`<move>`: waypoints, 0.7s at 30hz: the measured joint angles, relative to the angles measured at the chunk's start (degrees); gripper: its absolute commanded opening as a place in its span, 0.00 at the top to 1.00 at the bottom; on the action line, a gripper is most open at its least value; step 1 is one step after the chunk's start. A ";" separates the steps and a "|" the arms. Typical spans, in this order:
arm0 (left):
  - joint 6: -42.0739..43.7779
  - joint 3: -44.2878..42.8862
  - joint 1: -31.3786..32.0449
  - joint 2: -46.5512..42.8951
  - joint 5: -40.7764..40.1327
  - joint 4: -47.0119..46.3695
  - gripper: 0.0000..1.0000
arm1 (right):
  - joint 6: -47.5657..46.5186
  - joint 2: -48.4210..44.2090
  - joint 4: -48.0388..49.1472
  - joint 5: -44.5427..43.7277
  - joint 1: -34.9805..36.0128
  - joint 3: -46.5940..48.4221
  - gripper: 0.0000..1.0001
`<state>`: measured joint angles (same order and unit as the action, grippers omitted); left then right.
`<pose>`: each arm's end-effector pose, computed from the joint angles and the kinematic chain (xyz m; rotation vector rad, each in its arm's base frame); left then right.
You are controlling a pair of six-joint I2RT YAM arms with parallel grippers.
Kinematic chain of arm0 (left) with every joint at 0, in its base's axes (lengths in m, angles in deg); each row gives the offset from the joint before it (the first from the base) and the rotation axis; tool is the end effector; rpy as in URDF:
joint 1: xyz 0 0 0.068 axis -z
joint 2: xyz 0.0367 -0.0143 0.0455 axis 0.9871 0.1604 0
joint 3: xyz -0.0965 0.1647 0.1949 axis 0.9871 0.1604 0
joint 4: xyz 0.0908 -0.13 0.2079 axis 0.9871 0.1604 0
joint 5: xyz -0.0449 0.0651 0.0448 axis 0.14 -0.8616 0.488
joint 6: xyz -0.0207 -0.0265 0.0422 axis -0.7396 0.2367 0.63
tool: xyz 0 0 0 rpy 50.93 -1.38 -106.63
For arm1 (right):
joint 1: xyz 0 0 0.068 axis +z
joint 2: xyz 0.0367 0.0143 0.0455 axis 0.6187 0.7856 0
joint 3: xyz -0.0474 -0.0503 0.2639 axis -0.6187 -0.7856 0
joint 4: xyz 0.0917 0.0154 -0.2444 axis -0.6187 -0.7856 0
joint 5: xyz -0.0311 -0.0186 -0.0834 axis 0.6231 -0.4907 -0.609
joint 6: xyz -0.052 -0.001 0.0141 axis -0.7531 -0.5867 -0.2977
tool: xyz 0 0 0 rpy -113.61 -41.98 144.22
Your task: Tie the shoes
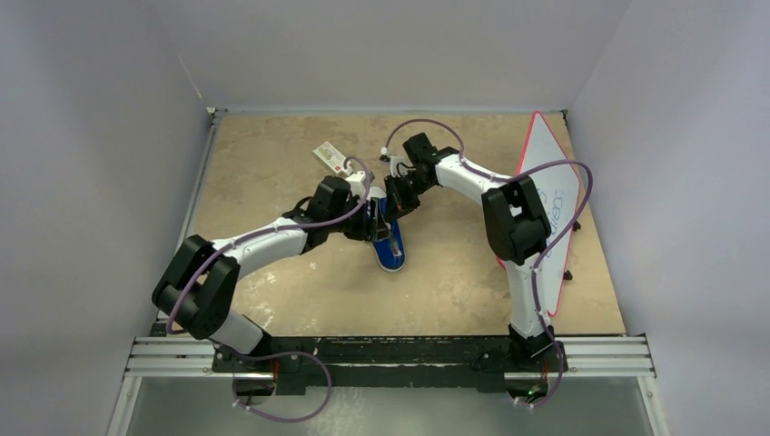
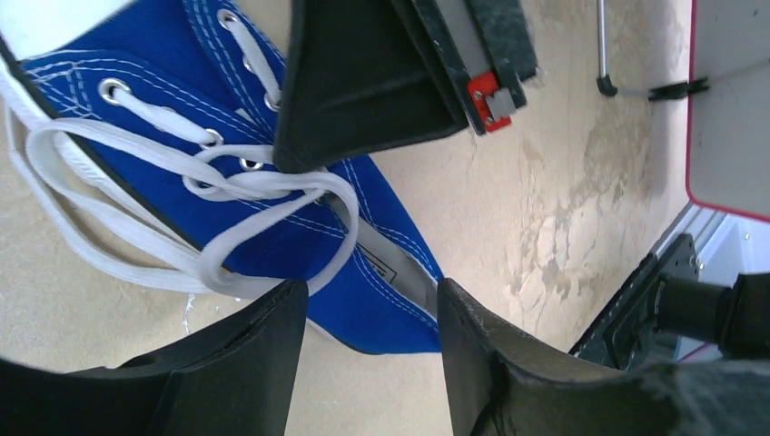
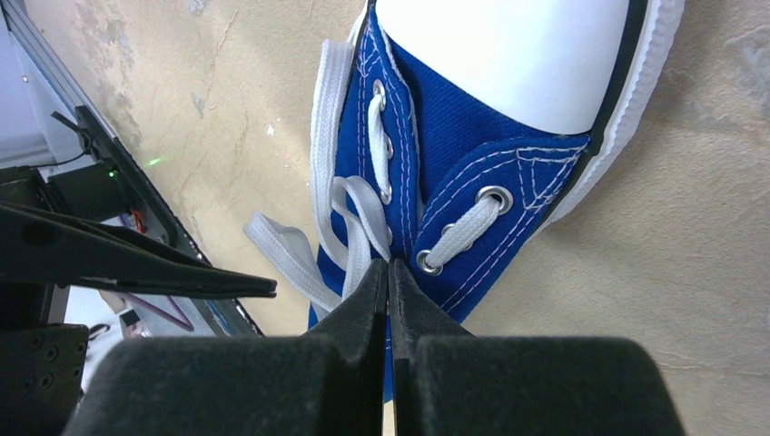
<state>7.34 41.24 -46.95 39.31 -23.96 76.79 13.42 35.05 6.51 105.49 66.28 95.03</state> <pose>0.2581 -0.1875 0.2039 0.2841 2.3614 -0.9597 0.3948 0.2350 0.1755 -0.6822 2.5902 1.0774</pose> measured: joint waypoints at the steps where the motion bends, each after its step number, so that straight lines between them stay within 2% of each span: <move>1: -0.66 0.00 -0.13 0.00 -0.87 -0.11 0.40 | 0.00 0.00 0.00 0.00 0.00 0.00 1.00; 5: -3.72 0.96 -2.56 0.00 -1.75 -2.25 0.32 | -0.07 0.00 -0.04 0.22 0.00 0.00 1.00; 11: -8.76 4.79 -8.98 0.87 1.09 -8.63 0.27 | -0.44 0.00 -0.13 1.01 -0.02 0.00 1.00; 15: -12.31 4.92 -9.31 5.03 5.66 -15.91 0.30 | -0.90 0.00 -0.39 1.09 -0.09 0.00 1.00; 21: -16.09 5.14 -9.18 8.26 10.54 -21.66 0.41 | -1.25 0.00 -0.74 1.29 -0.11 0.00 1.00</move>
<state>-8.75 46.37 -56.13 47.57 -13.42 55.13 12.17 35.05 5.76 106.78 66.17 95.03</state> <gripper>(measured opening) 0.655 0.004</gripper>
